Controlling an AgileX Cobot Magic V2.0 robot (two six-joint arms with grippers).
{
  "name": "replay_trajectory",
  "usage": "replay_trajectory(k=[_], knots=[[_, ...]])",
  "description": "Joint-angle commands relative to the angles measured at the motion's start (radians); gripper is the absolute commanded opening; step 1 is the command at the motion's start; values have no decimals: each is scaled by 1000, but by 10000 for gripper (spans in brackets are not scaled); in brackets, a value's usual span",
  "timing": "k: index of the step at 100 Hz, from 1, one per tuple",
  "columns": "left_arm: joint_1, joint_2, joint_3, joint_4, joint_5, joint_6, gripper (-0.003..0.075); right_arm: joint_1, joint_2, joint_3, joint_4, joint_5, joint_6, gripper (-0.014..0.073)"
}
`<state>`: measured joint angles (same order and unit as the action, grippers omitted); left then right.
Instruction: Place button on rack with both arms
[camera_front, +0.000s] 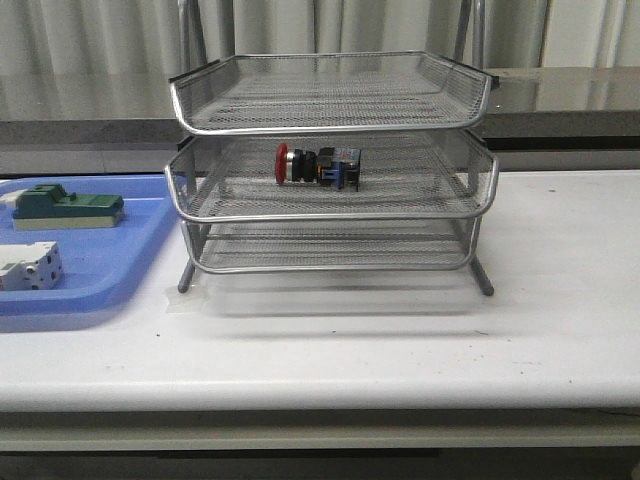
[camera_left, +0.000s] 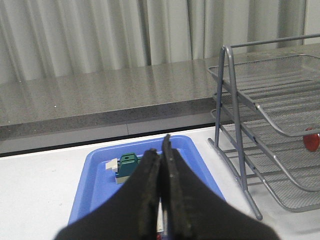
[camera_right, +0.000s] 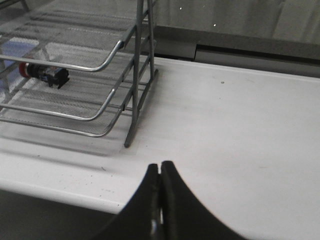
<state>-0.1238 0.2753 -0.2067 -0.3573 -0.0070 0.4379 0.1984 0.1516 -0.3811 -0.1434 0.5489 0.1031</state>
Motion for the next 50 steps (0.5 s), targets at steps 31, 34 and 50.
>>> replay_trajectory(k=[31,34,50], knots=[[1,8,-29,-10,-77,-7,-20,-128,-157,251,94,-360,1,-60],[1,8,-29,-10,-77,-7,-20,-128,-171,272,94,-373,1,-60],[1,8,-29,-10,-77,-7,-20,-128,-183,349,94,-447,1,-60]])
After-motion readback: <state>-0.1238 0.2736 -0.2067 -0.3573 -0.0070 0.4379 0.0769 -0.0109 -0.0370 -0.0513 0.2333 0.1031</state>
